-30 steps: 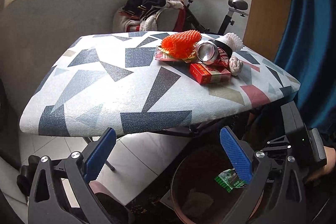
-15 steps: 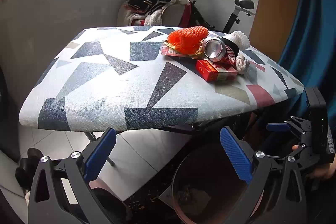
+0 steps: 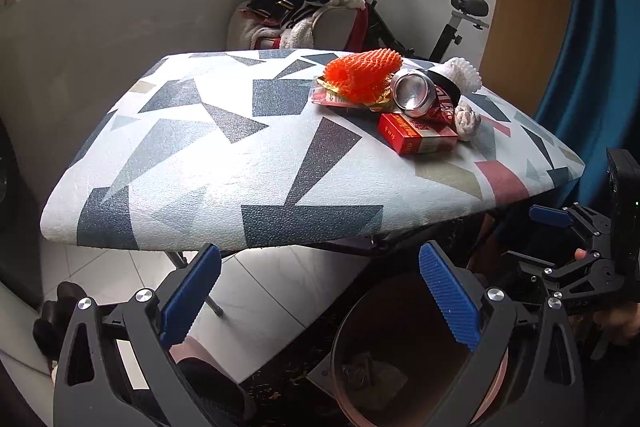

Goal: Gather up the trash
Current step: 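Move the right gripper back to the board and grasp the white tissue, then grasp the orange foam fruit net with the left gripper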

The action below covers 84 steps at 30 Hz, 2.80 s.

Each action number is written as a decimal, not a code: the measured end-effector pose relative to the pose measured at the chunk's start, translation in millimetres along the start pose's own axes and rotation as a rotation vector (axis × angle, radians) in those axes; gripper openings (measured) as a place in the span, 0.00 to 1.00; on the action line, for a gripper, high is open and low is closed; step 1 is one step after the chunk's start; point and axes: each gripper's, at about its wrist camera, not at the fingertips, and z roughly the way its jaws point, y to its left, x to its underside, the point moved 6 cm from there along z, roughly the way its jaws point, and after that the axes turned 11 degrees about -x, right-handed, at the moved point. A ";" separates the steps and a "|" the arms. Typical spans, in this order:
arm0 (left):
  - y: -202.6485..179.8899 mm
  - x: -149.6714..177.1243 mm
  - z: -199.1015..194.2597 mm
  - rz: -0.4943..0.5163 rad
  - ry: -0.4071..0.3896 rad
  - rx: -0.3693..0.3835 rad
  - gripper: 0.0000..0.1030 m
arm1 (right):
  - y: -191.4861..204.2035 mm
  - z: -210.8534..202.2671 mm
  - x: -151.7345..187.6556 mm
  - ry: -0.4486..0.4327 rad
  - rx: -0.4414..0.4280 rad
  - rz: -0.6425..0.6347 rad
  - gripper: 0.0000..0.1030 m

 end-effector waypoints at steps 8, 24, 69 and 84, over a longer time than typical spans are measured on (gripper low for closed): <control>-0.3 0.5 0.3 0.000 0.004 -0.001 0.94 | -17.0 -9.5 -4.1 -0.064 0.057 0.065 0.95; 10.1 -64.4 2.8 -0.010 -0.072 -0.037 0.94 | -79.9 -12.8 -79.6 -0.121 0.196 0.049 0.94; -89.1 -228.7 182.3 0.096 0.071 0.226 0.89 | -137.4 11.5 -106.7 -0.105 0.098 0.178 0.45; -71.6 -231.1 192.9 0.061 0.135 0.276 0.14 | -140.8 7.4 -107.6 -0.116 0.078 0.197 0.45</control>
